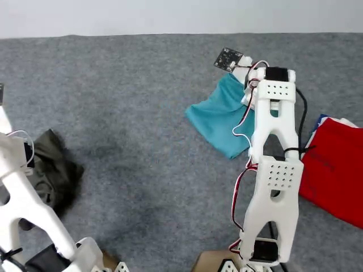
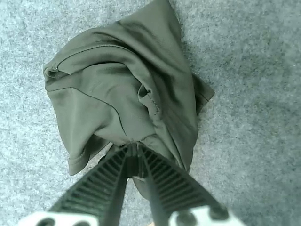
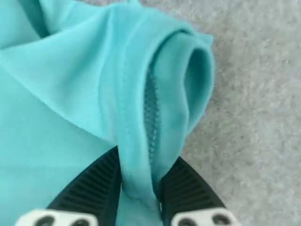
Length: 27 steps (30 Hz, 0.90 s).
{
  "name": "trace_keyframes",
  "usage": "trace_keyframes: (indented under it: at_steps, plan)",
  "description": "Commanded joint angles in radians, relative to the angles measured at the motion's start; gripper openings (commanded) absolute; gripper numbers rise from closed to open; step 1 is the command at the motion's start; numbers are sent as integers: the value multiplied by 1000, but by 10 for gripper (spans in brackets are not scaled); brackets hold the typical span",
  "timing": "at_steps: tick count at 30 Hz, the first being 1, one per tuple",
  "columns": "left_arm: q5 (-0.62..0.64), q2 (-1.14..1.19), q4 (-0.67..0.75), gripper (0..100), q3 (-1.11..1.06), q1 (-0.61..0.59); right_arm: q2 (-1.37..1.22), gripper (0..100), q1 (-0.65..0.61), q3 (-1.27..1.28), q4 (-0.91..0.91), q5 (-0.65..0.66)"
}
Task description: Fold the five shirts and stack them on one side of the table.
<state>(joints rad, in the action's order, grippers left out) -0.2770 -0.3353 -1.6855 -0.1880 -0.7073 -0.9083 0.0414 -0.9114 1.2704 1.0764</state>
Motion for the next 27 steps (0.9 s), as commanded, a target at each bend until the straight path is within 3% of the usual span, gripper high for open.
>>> trace_keyframes:
  at_steps: [1, 7, 12, 19, 22, 27]
  plan:
    - [-8, -26, 5, 6, -2, 2, 13, 80, 15, -11, -15, -41]
    - [-8, -26, 5, 6, -2, 2, 19, 258, 45, -71, -12, -381]
    - [-8, -26, 5, 6, -2, 2, 25, 260, 65, -184, 24, -681]
    - [-8, -26, 5, 6, -2, 2, 21, 259, 8, -391, 351, -979]
    - [-8, -26, 5, 6, -2, 2, 18, 259, -12, -456, 464, -1168]
    - [-18, -26, 5, 6, -2, 2, 16, 259, -56, -456, 524, -1439]
